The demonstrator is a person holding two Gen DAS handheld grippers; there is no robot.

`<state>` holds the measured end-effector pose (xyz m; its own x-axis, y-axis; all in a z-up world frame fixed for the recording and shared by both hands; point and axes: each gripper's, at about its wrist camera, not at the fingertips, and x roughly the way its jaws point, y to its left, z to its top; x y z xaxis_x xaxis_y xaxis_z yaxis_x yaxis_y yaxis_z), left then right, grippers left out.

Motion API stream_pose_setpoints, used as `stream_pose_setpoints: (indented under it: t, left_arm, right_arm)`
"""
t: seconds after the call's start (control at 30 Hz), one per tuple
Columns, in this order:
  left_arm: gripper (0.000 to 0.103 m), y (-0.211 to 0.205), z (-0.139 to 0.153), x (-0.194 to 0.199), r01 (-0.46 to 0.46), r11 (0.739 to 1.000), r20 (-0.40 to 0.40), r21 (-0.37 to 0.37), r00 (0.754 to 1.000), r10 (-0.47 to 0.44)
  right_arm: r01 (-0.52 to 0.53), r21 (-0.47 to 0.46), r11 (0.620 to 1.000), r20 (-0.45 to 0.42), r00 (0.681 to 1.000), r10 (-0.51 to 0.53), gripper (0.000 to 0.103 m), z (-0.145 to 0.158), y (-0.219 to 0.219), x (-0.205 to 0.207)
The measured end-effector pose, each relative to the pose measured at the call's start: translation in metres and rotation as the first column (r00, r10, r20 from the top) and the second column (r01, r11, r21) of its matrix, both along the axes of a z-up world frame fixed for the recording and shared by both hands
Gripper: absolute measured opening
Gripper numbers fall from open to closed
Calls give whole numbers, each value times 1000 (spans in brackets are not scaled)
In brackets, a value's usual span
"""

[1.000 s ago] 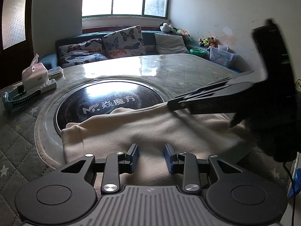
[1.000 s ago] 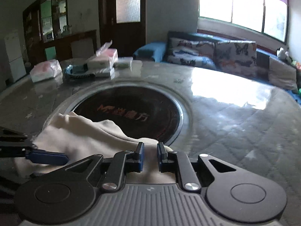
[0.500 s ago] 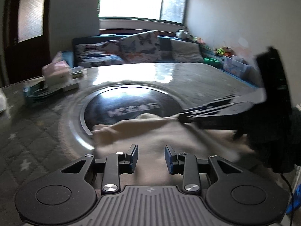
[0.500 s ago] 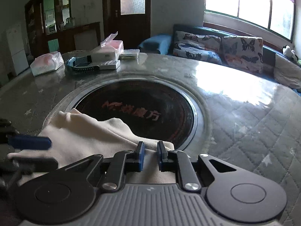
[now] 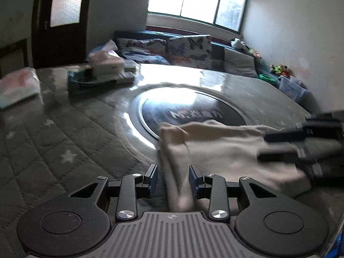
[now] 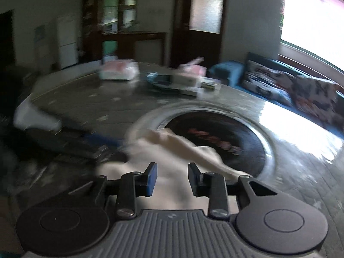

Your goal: Fold clothes

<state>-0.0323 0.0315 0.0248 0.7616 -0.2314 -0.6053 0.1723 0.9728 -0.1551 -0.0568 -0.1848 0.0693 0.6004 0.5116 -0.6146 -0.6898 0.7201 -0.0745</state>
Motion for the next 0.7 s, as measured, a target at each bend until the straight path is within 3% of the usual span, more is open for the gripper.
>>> stream_pose_setpoints:
  t: [0.07, 0.17, 0.23, 0.3, 0.47, 0.57, 0.7]
  left_arm:
    - [36, 8, 5, 0, -32, 999, -7, -18, 999, 32]
    - [48, 19, 11, 1, -84, 995, -21, -49, 996, 83]
    - [48, 25, 14, 1, -100, 992, -26, -70, 995, 99]
    - [56, 28, 15, 1, -118, 988, -45, -101, 993, 114]
    - [59, 31, 15, 2, -148, 974, -94, -173, 987, 133]
    - [59, 30, 15, 4, -151, 965, -120, -215, 985, 128]
    - [59, 26, 14, 10, -160, 952, -147, -260, 981, 125]
  right_arm:
    - [-56, -24, 998, 10, 998, 56, 34, -3, 13, -11]
    - [-133, -72, 988, 29, 990, 136, 40, -11, 34, -26]
    - [-172, -105, 979, 39, 983, 177, 41, -18, 48, -33]
    - [-197, -132, 971, 57, 977, 206, 42, -24, 59, -39]
    - [-217, -211, 953, 118, 962, 245, 42, -38, 83, -49]
    - [-209, -238, 948, 128, 961, 244, 37, -45, 90, -48]
    - [-178, -206, 962, 128, 970, 207, 12, -43, 88, -44]
